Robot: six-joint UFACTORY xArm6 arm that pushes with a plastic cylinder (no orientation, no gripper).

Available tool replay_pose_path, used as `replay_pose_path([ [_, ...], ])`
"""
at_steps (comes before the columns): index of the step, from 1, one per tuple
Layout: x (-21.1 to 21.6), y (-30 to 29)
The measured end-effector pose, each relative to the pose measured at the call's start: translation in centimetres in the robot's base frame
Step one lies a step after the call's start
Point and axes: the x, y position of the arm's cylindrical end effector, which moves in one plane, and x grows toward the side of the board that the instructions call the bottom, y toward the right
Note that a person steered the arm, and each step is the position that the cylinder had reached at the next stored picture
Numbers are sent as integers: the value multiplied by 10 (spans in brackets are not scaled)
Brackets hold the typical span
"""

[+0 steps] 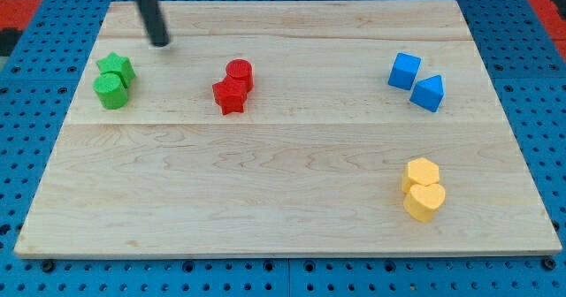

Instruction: Move the red circle towards the top center of the board

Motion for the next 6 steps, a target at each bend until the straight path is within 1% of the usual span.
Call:
replay_pose_path([
  [1, -10, 84],
  [2, 37, 121],
  [3, 123, 127],
  [4, 181, 97],
  [5, 164, 60],
  [6, 123, 64],
])
